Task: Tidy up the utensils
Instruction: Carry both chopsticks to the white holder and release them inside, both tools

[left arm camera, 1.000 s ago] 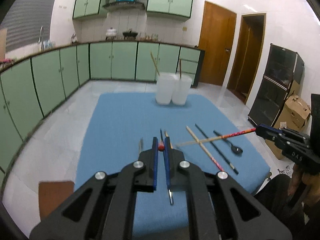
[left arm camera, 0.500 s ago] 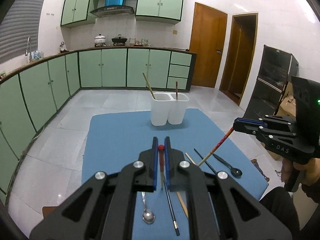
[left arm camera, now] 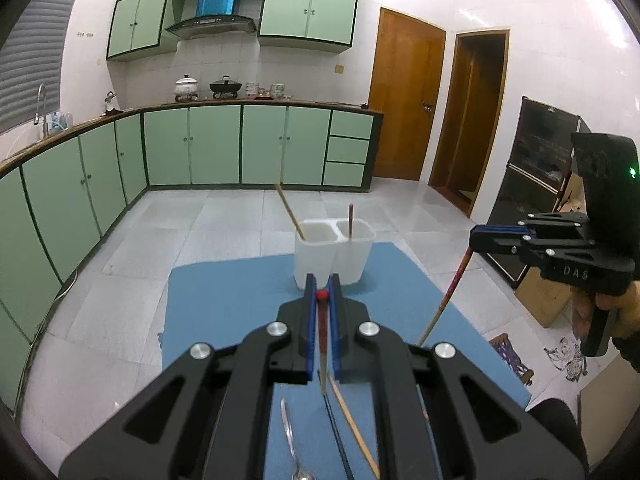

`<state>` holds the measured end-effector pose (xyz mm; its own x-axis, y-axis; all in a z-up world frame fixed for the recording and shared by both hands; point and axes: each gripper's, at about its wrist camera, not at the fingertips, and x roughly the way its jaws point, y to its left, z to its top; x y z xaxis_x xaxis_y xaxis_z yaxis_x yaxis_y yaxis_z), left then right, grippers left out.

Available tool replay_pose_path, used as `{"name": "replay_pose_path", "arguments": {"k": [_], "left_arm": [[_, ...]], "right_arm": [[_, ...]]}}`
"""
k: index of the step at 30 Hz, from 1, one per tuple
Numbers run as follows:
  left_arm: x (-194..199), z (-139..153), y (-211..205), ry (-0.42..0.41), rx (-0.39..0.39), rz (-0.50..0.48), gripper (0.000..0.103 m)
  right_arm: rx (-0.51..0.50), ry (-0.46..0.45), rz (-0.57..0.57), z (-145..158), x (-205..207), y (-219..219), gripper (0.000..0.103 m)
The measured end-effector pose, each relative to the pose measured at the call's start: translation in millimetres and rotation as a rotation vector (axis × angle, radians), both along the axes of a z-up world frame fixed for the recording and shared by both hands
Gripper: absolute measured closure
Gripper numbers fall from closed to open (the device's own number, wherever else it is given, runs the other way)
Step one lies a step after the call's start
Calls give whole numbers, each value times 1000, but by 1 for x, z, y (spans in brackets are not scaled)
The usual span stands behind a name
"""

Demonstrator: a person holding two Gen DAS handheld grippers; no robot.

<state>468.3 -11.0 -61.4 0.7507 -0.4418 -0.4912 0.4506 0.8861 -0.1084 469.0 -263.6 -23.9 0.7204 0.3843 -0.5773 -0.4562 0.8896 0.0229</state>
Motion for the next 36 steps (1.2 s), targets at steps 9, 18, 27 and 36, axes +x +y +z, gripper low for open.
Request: {"name": "replay_pose_path", "arguments": {"k": [9,18,27,36], "left_arm": [[58,68,-35,-94,-19,-20,98],[143,105,-86,-154,-13,6,98],[213,73,-134,-136,-3,17,98],[242,-2,-137,-26,28,34,98]], "right_arm": [[-14,-59,-65,58,58,-19,97],[-23,-142,-166,106,149,-45,97],[-37,-75,-221,50,224,-69,97],[-19,30,-224,-23,239,-80,95]]}}
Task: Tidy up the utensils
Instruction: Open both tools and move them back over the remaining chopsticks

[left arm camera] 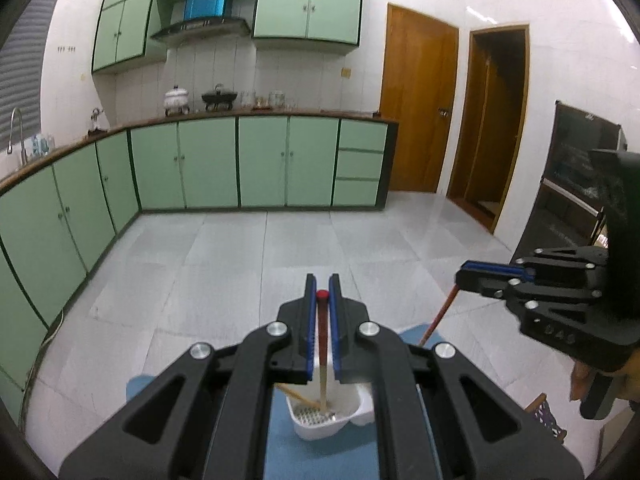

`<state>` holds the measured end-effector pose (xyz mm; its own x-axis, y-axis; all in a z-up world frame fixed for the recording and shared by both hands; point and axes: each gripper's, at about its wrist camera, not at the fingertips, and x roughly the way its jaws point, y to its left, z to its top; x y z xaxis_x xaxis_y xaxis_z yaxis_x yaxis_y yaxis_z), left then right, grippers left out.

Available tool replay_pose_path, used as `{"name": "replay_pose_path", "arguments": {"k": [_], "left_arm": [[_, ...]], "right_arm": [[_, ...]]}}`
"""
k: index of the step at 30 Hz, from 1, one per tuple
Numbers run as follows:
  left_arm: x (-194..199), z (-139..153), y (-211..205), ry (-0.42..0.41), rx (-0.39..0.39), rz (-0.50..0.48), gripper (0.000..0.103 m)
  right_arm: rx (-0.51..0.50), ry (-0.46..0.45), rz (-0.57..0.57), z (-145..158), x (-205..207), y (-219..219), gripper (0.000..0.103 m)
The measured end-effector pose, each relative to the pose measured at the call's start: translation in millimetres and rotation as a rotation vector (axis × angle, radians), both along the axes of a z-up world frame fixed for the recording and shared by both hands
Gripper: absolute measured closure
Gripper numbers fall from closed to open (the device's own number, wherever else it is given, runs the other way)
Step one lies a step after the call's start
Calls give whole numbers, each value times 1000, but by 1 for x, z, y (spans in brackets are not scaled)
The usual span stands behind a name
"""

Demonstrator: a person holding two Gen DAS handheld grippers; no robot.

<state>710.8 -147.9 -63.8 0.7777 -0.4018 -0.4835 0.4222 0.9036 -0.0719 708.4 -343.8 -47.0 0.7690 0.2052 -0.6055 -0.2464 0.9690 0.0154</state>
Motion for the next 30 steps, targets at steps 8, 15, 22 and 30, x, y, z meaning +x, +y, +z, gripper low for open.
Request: {"name": "replay_pose_path", "arguments": {"k": [8,15,22,30], "left_arm": [[-31,20,22,-19,16,2,94],[-146,60,73,-92,-16,-22,62],[-303,-7,119,-62,-42,14,44],[-419,-136,118,80,21,78,39]], "right_arm": [[43,-49,15,29,-44,-5,81],[62,-181,103,53,-188,0,71],[83,-111,71,-43,-334,20,70],[127,81,-36,-168,-418,35,70]]}}
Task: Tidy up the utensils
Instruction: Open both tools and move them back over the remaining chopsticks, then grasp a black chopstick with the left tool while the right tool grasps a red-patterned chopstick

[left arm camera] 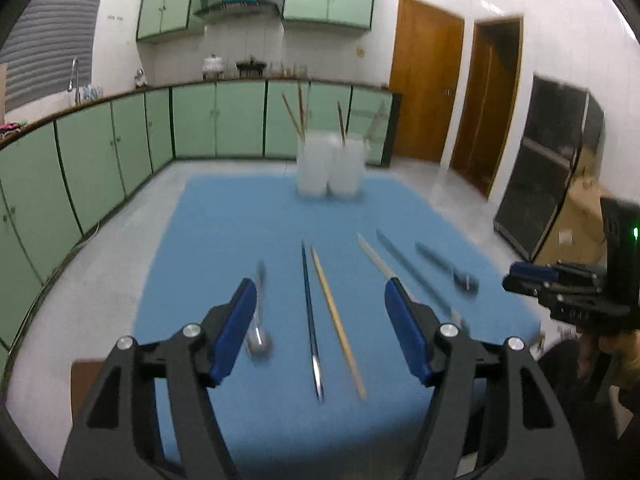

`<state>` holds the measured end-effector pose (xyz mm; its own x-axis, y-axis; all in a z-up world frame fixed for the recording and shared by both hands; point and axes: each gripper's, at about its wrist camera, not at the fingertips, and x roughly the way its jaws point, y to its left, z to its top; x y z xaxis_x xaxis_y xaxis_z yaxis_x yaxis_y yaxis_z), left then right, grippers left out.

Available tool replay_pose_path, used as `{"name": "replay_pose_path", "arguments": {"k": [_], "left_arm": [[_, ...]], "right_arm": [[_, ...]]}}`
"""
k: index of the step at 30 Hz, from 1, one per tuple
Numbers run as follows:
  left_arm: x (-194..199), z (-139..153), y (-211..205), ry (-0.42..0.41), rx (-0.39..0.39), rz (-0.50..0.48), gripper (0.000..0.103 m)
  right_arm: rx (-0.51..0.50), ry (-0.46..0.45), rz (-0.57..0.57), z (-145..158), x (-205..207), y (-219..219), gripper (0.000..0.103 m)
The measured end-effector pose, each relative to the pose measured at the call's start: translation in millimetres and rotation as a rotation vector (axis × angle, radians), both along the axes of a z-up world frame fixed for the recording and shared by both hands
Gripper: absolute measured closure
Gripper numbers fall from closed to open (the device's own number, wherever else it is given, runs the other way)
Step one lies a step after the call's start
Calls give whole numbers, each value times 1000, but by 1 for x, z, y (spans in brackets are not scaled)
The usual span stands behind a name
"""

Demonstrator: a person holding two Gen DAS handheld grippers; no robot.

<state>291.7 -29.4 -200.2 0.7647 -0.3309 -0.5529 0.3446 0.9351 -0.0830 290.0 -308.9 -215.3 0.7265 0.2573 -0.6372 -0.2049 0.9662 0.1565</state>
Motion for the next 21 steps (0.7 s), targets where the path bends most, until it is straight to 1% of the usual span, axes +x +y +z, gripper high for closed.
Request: {"name": "replay_pose_path", "arguments": {"k": [2,3,4,5,6,7,9,11,13,14,15,19,21], "left_arm": [[-4,-14,-2,26,11,-7,40],[-5,-24,-3,47,16,7,43],[-2,-30,-1,74,4,13,45],[3,-38,1,112,-10,15,52],[8,-49,0,153,5,18,63],[11,-57,-1,171,20,12,67],[15,-69,1,203,19,8,69],[19,-76,1,216,30,18,69],[24,-88,3,240,33,29,69],[26,-93,3,251,37,36,69],[28,-98,4,263,39,38,69],[28,-101,0,250,37,38,69],[29,-102,-3,240,45,38,69]], "right_arm": [[12,35,-24,-19,-7,2,71],[18,45,-29,-24,-10,3,71],[21,51,-24,-30,-12,3,71],[7,46,-13,-34,-14,10,72],[2,44,-4,-36,-14,16,72],[-5,42,4,-39,-16,23,72],[-23,20,-24,-42,-15,23,73],[-25,40,-46,-50,-11,19,73],[-44,33,-28,-51,-10,22,73],[-25,43,-13,-52,-8,25,73],[-28,42,-6,-53,-6,29,73],[-47,30,11,-54,3,42,73],[-50,40,3,-59,7,44,73]]}}
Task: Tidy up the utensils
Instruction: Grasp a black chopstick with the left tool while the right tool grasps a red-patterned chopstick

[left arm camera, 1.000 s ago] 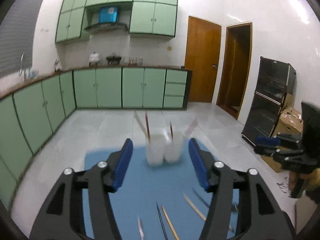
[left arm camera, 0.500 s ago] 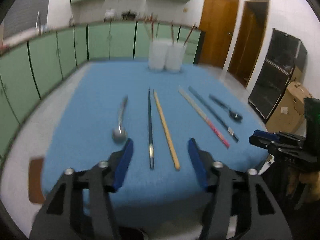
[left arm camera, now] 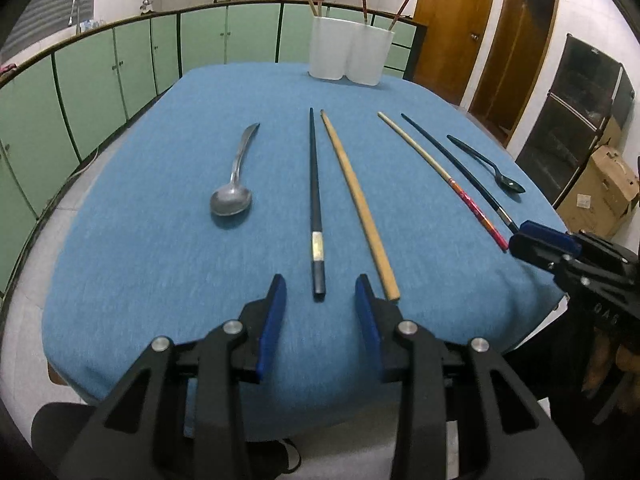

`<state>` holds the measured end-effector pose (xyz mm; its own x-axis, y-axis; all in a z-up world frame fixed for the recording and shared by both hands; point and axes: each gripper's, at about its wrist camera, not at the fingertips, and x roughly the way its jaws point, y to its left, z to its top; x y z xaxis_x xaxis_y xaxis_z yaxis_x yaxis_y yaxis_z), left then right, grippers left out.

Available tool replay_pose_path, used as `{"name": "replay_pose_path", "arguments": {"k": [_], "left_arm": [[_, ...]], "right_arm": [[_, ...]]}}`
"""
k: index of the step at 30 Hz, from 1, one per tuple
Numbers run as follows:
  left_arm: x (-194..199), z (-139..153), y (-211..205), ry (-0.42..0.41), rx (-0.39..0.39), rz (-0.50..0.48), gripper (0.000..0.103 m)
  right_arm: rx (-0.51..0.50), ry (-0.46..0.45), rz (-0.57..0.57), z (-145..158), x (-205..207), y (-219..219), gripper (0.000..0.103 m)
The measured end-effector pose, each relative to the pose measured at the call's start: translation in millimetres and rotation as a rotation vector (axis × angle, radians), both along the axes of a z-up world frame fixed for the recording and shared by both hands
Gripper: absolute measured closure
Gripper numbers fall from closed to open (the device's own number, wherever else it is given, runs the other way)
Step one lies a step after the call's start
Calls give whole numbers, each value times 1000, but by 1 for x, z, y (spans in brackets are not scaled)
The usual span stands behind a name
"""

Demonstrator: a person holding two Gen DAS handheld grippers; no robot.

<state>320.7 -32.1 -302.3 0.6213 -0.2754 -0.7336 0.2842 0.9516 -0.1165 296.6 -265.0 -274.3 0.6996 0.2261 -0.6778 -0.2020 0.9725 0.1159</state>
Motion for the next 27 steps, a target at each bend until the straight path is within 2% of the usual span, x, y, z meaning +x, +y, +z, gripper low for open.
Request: {"name": "replay_pose_path", "arguments": {"k": [5,7,9,11,12,14,19,27], "left_arm": [[-3,-2,-7,-28,30,-10,69],[-2,-2,-8,-33,30,-6,74],[0,-2,-8,-32,17,-8,88],[1,-3,-9,-28,11,-8,97],[2,-2,-8,-24,5,-6,97],[1,-1,-8,-23,2,-3,97],[-2,11,-5,-33,-12,9,97],[-11,60,2,-121,-53,32,97]], "right_arm": [[-16,21,-34,-14,3,-4,73],[-24,9,-36,-16,3,-3,72],[-27,-3,-35,-17,4,-2,72],[-22,-4,-34,-17,6,-4,76],[-19,-2,-31,-16,6,-5,79],[-10,5,-30,-14,7,-8,96],[-10,-6,-19,-6,1,-8,97],[-2,-86,-12,37,-10,-11,97]]}}
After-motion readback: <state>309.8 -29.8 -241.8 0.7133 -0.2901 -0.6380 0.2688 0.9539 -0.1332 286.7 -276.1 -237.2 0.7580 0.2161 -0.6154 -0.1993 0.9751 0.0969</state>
